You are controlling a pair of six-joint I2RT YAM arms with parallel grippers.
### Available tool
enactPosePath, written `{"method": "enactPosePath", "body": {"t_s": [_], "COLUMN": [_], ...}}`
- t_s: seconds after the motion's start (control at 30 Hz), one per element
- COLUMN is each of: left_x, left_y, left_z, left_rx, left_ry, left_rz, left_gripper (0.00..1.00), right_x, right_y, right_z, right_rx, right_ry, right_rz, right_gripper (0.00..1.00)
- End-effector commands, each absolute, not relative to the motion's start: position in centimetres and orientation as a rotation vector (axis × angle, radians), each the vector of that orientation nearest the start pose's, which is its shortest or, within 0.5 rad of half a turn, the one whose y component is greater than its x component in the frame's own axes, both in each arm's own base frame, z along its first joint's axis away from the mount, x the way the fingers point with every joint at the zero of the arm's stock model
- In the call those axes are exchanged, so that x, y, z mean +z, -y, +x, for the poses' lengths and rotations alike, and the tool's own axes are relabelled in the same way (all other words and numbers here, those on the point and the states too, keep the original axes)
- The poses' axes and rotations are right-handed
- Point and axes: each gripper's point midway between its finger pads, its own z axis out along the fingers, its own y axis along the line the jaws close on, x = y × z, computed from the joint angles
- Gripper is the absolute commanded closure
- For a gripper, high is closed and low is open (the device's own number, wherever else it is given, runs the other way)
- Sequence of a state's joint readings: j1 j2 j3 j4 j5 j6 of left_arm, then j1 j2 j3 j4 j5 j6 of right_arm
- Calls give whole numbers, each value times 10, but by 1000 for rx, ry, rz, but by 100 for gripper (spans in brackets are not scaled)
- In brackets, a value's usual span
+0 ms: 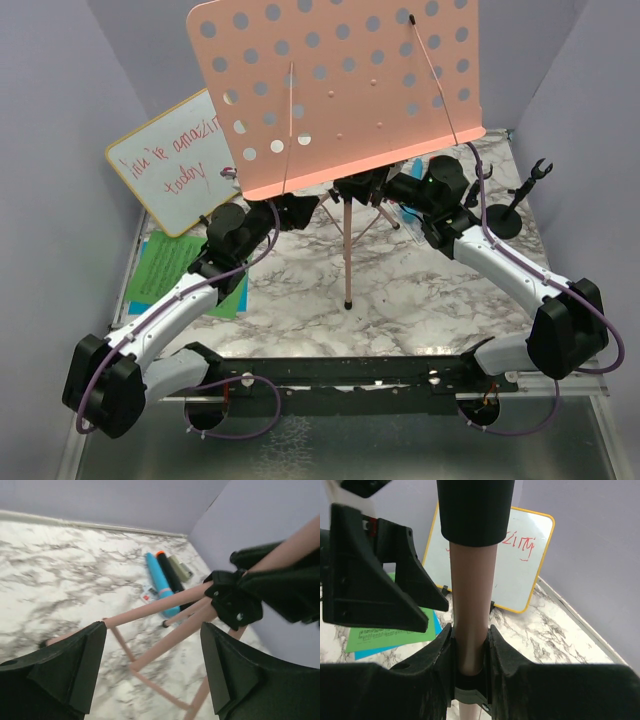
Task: Pack up the instrument practice props
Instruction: Unscrew the knob on the music stand.
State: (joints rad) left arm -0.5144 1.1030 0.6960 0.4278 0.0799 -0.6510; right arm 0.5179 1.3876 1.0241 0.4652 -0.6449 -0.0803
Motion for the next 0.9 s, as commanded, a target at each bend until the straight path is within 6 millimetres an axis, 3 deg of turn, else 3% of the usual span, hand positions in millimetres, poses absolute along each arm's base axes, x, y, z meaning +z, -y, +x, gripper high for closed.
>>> {"method": "enactPosePath", "body": {"t_s": [0.0, 0.17, 0.4, 0.57, 0.87], "left_x": [265, 257, 270, 281, 304], "left_y": [214, 217, 227, 243, 271], "left_z": [318, 310, 302, 295, 297], "left_rx": [-602, -444, -253, -103, 130], "left_ry": [-1513, -1386, -1132, -956, -783], "left_rz": [437, 736, 1043, 1191, 1291], "left_gripper": [18, 18, 18, 20, 25], "right_x": [225, 224, 224, 224, 222], "right_y": [-311, -312, -312, -312, -312], "right_z": [310, 309, 309, 309, 308], "right_rx": [937, 944, 945, 946, 947], "right_ry": [-1531, -1531, -1531, -1530, -1534], "right_rz": [-1069, -1072, -1076, -1077, -1081], "right_gripper": [99, 99, 99, 99, 99]}}
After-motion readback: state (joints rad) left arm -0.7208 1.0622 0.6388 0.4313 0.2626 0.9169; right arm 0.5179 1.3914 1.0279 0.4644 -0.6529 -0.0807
